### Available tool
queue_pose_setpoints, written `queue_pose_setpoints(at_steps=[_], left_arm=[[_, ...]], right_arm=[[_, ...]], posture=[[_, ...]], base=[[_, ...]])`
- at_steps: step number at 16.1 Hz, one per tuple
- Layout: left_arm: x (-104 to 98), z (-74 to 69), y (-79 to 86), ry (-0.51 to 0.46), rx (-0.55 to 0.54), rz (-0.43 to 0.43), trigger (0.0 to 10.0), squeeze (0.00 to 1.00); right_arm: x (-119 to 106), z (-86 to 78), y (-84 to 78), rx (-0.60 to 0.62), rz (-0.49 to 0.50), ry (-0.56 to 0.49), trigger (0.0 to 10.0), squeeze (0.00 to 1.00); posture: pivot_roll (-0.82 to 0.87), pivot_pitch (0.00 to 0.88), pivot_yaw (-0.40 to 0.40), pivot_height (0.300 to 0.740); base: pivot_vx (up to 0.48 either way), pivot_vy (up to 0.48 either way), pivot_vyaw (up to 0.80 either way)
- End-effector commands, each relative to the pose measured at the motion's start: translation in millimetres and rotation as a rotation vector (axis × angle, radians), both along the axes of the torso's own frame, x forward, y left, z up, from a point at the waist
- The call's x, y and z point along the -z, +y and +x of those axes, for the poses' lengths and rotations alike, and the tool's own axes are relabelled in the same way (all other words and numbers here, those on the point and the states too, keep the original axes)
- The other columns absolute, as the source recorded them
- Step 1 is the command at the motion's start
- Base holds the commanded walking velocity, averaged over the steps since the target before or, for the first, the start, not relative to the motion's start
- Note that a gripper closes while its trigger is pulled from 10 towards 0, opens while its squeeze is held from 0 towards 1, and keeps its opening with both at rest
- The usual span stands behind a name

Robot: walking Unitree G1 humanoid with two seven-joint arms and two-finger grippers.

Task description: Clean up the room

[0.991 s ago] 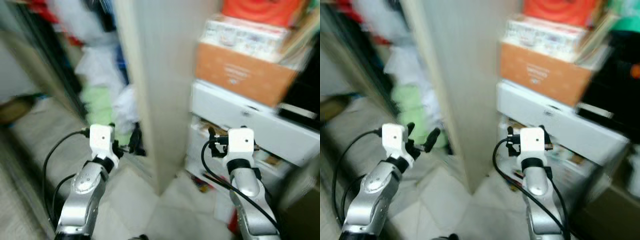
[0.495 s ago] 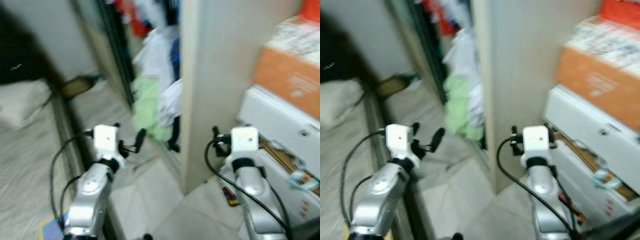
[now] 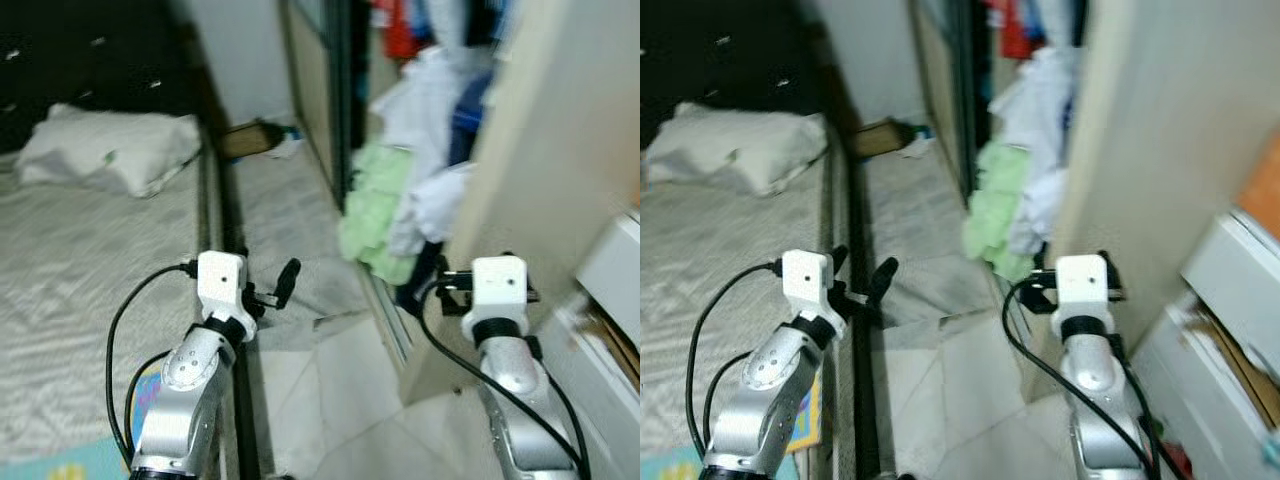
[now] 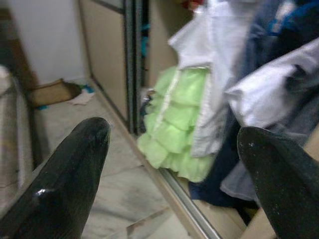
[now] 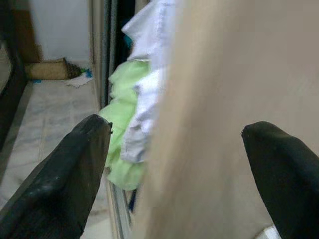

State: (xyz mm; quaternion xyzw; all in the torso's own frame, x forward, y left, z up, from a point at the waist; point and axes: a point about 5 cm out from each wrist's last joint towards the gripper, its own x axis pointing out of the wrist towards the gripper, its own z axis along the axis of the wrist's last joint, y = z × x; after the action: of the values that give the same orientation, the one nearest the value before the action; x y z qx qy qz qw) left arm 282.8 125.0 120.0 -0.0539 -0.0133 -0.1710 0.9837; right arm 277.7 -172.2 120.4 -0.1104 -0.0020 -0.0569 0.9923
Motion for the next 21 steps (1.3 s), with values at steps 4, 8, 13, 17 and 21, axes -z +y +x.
queue_pose_setpoints(at_steps=[4, 8, 13, 17, 21], left_arm=[[1.8, -1.0, 7.4, 0.008, -0.03, 0.017, 10.0, 0.0], [2.1, -1.0, 7.5, 0.008, -0.029, 0.019, 10.0, 0.0], [2.3, -1.2, 6.8, 0.007, -0.027, 0.021, 10.0, 0.0], [2.4, -1.9, 6.5, 0.005, -0.026, 0.023, 10.0, 0.0], [2.2, -1.7, 6.7, 0.003, -0.025, 0.023, 10.0, 0.0]], right_arm=[[-0.1, 0.1, 6.3, -0.016, 0.01, 0.0, 10.0, 0.0], [0.5, 0.1, 7.3, -0.02, 0.011, 0.001, 10.0, 0.0], [1.1, 0.8, 8.0, -0.027, 0.011, 0.002, 10.0, 0.0], [1.2, 0.9, 9.1, -0.037, 0.012, 0.002, 10.0, 0.0], [1.4, 1.3, 10.8, -0.045, 0.014, 0.003, 10.0, 0.0]], posture=[[-0.07, 0.118, 0.055, 0.74], [-0.07, 0.118, 0.055, 0.74], [-0.07, 0.113, 0.052, 0.74], [-0.06, 0.109, 0.051, 0.74], [-0.06, 0.107, 0.051, 0.74]], base=[[0.0, 0.0, 0.8], [0.0, 0.0, 0.8], [0.0, 0.0, 0.8], [0.0, 0.0, 0.8], [0.0, 0.0, 0.8]])
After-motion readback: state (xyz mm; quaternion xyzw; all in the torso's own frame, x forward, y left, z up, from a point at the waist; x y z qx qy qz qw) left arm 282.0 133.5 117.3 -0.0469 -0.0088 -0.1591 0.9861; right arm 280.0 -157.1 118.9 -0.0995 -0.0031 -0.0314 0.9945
